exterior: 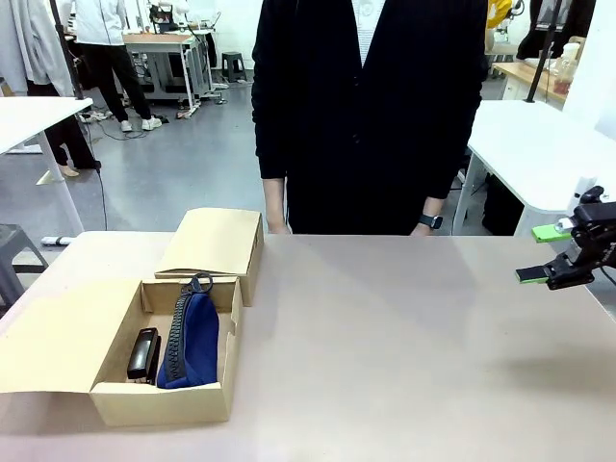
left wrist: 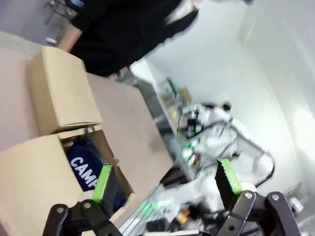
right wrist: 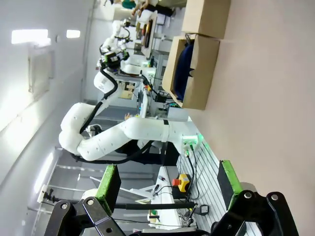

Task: Place items inside the box.
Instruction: Close the lid of the Mailer Box closest to the robot.

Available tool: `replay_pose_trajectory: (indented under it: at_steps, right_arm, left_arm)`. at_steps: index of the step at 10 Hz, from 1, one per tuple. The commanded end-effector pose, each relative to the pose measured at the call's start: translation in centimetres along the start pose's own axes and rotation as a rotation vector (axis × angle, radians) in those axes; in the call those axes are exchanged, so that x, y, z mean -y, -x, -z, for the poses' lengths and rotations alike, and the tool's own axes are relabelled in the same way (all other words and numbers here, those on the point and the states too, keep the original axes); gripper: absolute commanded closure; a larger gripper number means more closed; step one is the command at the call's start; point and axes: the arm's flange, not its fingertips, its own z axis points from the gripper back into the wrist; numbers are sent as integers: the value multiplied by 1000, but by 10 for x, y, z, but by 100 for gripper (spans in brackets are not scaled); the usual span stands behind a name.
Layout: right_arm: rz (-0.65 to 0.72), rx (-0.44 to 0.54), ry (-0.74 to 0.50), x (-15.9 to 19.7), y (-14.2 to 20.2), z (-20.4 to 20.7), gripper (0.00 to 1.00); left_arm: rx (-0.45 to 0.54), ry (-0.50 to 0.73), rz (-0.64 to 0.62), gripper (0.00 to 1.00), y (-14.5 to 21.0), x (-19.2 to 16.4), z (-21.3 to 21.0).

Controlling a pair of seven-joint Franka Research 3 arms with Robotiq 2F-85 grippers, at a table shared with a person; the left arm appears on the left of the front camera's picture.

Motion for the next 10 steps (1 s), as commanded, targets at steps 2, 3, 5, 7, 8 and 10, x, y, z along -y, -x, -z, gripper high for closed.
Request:
replay_pose_trajectory:
  at_steps: [2, 3, 5, 7, 8, 10]
  right_arm:
    - [0, 12, -20, -4, -2, -3, 0]
    - [0, 12, -20, -4, -2, -3, 0]
    - [0, 12, -20, -4, -2, -3, 0]
    - [0, 12, -20, -4, -2, -3, 0]
    - [0, 12, -20, -4, -2, -3, 0]
    - [0, 12, -20, -4, -2, -3, 0]
  left_arm:
    - [-218, -37, 795, 0, -13, 1, 79]
    - [-227, -90, 1023, 0, -11, -7, 91]
    - [-315, -201, 1367, 0, -8, -29, 98]
    - [-383, -235, 1539, 0, -8, -45, 93]
    - [-426, -239, 1540, 0, -7, -54, 93]
    - [-541, -133, 1231, 0, -14, -42, 92]
